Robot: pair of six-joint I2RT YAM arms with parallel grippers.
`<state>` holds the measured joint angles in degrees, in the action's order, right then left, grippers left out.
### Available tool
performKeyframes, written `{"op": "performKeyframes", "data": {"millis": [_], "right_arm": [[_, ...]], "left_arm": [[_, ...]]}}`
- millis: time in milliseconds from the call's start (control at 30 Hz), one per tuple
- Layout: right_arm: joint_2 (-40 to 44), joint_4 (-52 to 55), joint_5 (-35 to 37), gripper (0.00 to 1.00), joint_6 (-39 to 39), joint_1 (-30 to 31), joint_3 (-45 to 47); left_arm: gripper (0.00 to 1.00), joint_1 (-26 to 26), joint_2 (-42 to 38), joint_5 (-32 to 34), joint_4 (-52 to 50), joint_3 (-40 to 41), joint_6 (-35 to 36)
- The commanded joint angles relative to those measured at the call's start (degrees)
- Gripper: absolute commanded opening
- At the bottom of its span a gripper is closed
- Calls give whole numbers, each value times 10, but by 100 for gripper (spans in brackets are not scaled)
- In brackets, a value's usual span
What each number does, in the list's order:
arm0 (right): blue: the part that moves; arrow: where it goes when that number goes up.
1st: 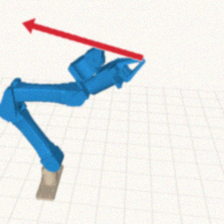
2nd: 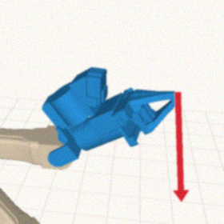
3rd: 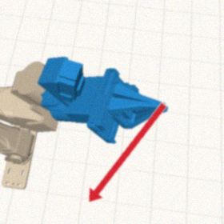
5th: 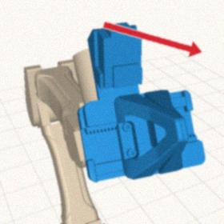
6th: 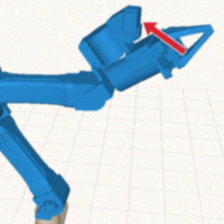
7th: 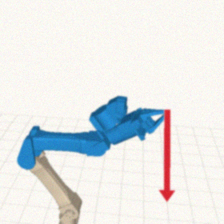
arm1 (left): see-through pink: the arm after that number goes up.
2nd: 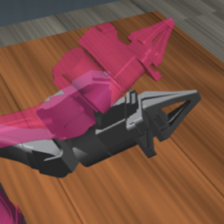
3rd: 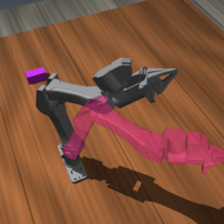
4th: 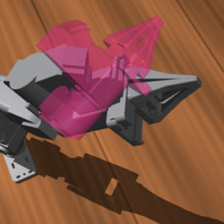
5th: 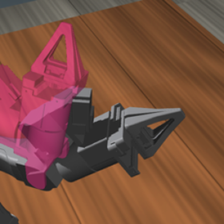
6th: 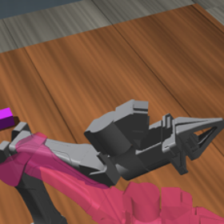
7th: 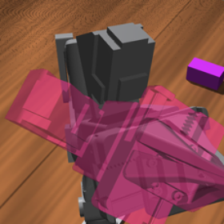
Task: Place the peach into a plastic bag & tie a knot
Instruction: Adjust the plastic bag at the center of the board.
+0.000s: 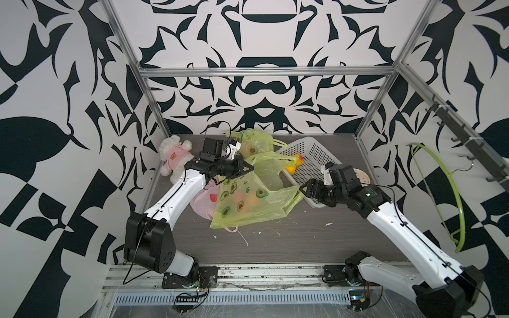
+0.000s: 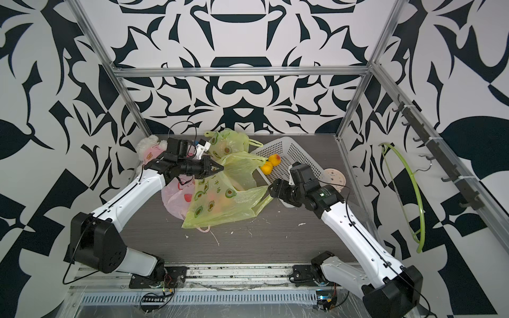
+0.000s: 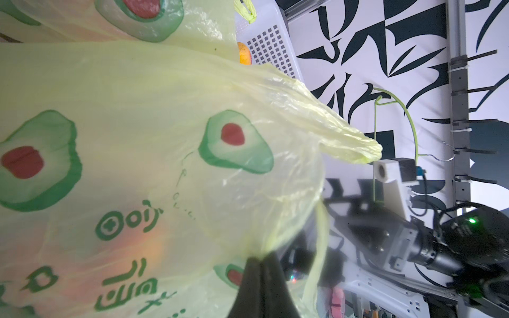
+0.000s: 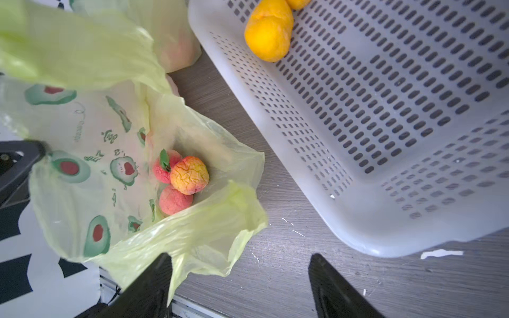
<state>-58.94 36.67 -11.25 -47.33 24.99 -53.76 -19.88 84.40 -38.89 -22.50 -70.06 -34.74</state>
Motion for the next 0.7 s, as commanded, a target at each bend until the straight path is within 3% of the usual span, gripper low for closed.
{"op": "performKeyframes", "data": {"millis": [0,400,567,667], "right_arm": [[22,-132,5,79,-95,-5,30],[-6,-225,-14,78,-149,-5,87],[-13,-232,-19,70,-152,-5,94],[-18,-242,-24,58,-151,-5,95]], "left_arm": [[0,2,2,-13,6,4,-1],[0,2,-4,-15,18,16,-9],[0,2,-4,-15,16,15,-9],[0,2,-7,-14,16,16,-10]]}}
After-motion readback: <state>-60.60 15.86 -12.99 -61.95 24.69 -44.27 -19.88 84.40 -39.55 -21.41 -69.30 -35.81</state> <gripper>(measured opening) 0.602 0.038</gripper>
